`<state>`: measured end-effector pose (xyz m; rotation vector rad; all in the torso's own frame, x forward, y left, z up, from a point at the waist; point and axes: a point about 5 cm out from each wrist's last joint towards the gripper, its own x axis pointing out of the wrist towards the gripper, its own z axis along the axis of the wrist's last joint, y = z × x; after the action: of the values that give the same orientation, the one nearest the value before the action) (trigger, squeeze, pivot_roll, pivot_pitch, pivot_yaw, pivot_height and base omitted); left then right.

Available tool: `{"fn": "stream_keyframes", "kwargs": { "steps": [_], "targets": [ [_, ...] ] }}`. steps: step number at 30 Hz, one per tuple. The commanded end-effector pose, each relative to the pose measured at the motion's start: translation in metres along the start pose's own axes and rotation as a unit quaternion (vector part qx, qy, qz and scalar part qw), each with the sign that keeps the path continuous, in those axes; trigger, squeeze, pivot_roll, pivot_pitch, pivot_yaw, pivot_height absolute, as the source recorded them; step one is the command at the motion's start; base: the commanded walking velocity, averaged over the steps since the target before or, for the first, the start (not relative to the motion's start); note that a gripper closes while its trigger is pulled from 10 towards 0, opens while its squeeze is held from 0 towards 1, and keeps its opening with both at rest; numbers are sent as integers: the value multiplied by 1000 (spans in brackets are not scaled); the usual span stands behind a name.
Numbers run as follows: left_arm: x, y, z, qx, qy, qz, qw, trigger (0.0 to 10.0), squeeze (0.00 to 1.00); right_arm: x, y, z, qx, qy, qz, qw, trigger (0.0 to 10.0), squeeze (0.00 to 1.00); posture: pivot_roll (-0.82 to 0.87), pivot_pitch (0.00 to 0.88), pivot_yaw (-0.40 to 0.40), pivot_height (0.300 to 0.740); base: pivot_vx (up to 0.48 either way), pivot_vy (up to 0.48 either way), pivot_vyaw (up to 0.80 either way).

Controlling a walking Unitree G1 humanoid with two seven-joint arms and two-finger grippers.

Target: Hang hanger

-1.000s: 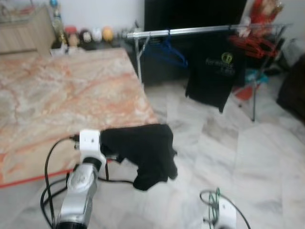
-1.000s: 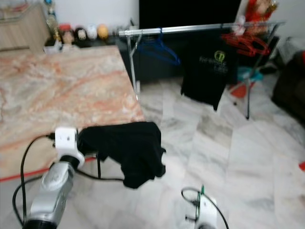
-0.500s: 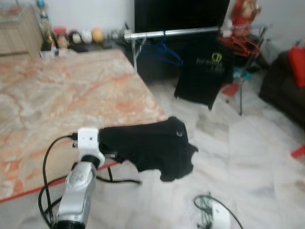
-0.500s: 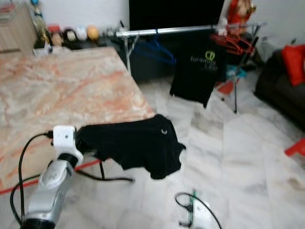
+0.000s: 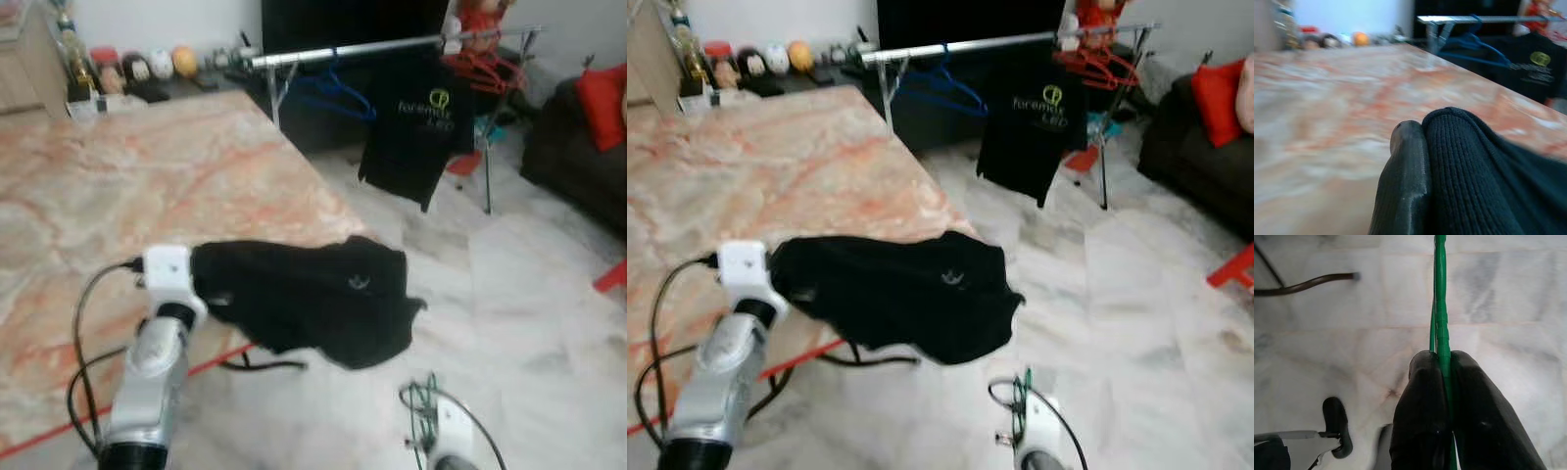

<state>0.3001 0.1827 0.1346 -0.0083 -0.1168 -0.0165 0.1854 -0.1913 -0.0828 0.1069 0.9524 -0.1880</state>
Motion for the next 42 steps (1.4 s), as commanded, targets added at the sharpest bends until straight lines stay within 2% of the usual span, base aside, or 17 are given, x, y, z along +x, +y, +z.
{"fn": "stream_keyframes", "kwargs": {
  "steps": [1, 13, 15, 22, 36, 42],
  "targets": [
    [-1, -4, 1, -4, -1, -1, 1000, 10000, 0, -1, -6, -4, 7, -4, -4, 1000, 10000, 0, 105, 0, -23, 740, 0, 420, 800],
    [0, -7, 4, -9, -6, -1, 1000, 10000, 0, -2, -10, -9, 10, 0, -3, 1000, 10000, 0, 108, 0, -24, 740, 0, 387, 800],
    [0, -13, 5, -7, -9, -13, 1000, 10000, 0, -3, -12, -9, 11, 0, -4, 1000, 10000, 0, 108, 0, -24, 740, 0, 0, 800],
    [-2, -17, 3, -10, -8, -22, 1000, 10000, 0, -3, -14, -9, 14, -2, -4, 1000, 10000, 0, 111, 0, -25, 740, 0, 0, 760],
    [-3, -33, 5, -9, -3, -84, 996, 10000, 0, -3, -17, -8, 32, -5, -21, 999, 10000, 0, 118, 0, -29, 740, 0, 0, 0],
    [-2, -33, 5, -8, -2, -82, 997, 10000, 0, -2, -16, -3, 43, -9, -36, 998, 10000, 0, 118, 0, -31, 740, 0, 0, -333]
  ]
}}
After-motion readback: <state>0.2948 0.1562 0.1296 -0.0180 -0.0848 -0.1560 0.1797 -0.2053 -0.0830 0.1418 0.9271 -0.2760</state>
